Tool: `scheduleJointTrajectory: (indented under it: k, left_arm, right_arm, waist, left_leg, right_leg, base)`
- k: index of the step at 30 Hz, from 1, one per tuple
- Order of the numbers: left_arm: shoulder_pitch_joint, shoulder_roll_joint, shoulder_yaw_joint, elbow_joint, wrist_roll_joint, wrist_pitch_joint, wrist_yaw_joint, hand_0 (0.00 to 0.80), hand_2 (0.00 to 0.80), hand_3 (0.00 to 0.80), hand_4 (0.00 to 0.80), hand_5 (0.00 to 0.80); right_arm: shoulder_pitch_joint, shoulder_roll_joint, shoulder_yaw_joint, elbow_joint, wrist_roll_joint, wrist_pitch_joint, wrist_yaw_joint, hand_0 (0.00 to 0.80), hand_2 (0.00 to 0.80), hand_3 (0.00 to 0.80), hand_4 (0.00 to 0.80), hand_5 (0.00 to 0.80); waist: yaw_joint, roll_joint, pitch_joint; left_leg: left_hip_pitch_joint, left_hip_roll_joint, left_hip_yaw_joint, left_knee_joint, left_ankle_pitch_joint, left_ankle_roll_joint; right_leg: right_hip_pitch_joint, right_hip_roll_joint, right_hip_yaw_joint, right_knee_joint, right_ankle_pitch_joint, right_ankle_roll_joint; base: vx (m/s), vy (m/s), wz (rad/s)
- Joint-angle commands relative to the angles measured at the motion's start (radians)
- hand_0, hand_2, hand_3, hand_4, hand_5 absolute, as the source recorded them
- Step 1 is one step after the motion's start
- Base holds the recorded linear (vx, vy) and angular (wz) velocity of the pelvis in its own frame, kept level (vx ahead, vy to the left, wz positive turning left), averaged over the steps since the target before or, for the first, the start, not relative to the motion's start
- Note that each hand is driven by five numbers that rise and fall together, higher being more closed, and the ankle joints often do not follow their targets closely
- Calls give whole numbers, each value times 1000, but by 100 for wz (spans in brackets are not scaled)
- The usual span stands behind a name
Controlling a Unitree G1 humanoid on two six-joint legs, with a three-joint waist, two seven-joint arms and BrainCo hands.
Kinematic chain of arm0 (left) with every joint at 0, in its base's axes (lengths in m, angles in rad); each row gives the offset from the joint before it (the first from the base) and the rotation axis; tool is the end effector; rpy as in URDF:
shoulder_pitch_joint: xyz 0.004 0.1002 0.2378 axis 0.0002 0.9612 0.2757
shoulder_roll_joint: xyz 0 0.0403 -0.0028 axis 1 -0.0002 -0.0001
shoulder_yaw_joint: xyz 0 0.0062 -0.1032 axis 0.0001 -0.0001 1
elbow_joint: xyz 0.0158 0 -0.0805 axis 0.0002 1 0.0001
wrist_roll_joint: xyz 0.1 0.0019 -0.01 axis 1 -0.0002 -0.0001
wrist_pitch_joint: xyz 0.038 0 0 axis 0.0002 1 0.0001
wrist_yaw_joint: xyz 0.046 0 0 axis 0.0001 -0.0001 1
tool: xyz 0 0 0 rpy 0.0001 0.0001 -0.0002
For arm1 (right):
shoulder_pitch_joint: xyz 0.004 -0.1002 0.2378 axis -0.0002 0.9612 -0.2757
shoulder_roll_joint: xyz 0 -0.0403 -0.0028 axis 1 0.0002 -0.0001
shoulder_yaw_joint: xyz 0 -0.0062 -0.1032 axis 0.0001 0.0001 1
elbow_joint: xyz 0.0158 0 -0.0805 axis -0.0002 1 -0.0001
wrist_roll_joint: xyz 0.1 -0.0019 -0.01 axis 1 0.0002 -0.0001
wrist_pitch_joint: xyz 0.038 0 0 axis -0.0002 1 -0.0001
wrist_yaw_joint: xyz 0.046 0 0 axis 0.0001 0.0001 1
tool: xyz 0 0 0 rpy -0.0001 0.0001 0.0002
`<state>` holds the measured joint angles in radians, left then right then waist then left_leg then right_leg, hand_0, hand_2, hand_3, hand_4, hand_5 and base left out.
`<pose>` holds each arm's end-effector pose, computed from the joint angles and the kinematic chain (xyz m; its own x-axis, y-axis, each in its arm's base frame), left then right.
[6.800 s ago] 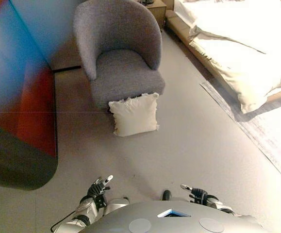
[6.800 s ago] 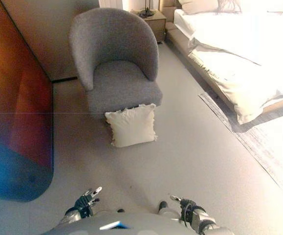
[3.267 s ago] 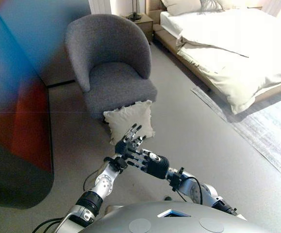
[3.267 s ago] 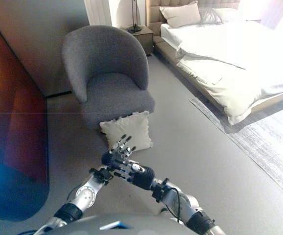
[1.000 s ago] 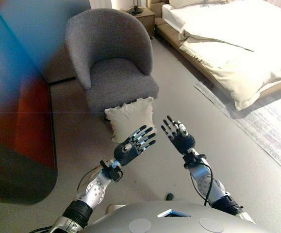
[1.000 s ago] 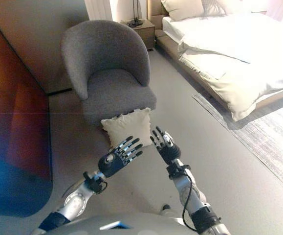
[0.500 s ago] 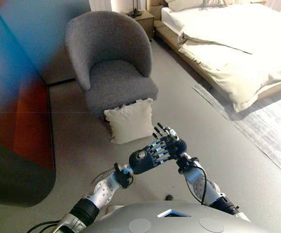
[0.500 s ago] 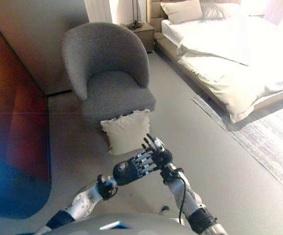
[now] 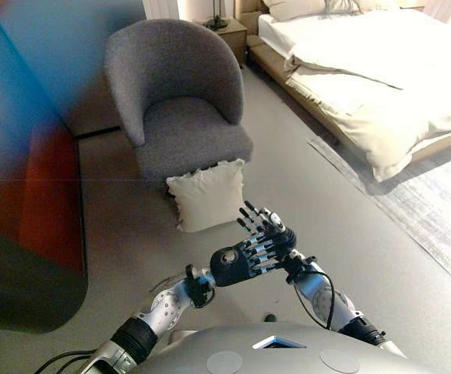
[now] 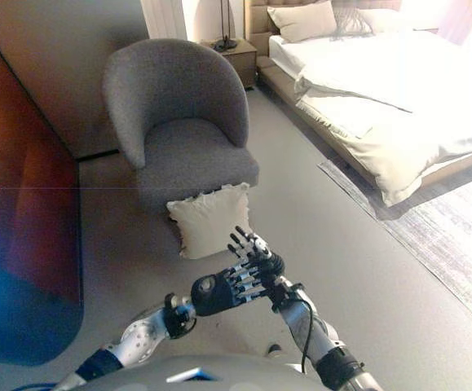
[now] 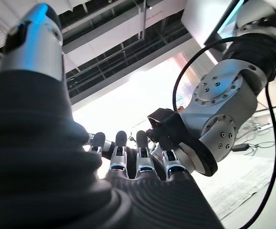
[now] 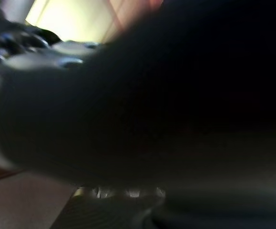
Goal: Pick up the cushion and take it to the sofa
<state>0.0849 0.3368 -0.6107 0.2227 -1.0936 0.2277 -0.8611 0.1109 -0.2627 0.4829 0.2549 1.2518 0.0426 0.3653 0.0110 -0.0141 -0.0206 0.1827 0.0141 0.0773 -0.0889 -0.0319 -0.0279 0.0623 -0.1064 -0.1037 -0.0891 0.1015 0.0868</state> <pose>0.1337 0.1195 -0.0377 0.3750 -0.9187 0.1239 0.4847 0.0803 -0.8710 0.1443 -0.1280 -0.0351 0.8081 0.5665 -0.1613 -0.1288 0.4372 0.8901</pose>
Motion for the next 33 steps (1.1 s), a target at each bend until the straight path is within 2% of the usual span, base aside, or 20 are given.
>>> scheduleJointTrajectory:
  k: [1, 9, 20, 33]
  left_arm:
    - [-114, -52, -51, -19, -38, -44, -31, 0, 0, 0, 0, 0]
    - [-152, -26, 15, -27, -39, -42, 2, 0, 0, 0, 0, 0]
    - [-176, 1, 101, 3, -28, -31, 15, 0, 0, 0, 0, 0]
    - [-211, 1, 180, 61, -23, -105, 88, 0, 0, 0, 0, 0]
  right_arm:
    - [-87, 22, 47, -13, 33, 25, 79, 0, 0, 0, 0, 0]
    - [-63, 10, 44, -8, 12, 71, 130, 0, 0, 0, 0, 0]
    - [-21, -14, 4, 24, -52, 110, 290, 0, 0, 0, 0, 0]
    - [5, -16, -56, 152, -180, 153, 421, 0, 0, 0, 0, 0]
  waist:
    - [-16, 7, 1]
    - [-22, 10, -7]
    - [-32, 12, -11]
    - [-40, 10, -5]
  left_leg:
    - [-76, -41, 48, 2, 50, 40]
    - [-74, -44, 48, 2, 52, 41]
    - [-74, -47, 54, 2, 55, 41]
    - [-72, -48, 55, 2, 54, 42]
  right_leg:
    - [28, 26, -48, 2, -8, 13]
    - [30, 25, -49, 3, -7, 14]
    - [28, 23, -47, 8, -8, 16]
    - [28, 21, -54, 14, -13, 15]
  base:
    - [0, 0, 0]
    - [0, 0, 0]
    - [0, 0, 0]
    - [0, 0, 0]
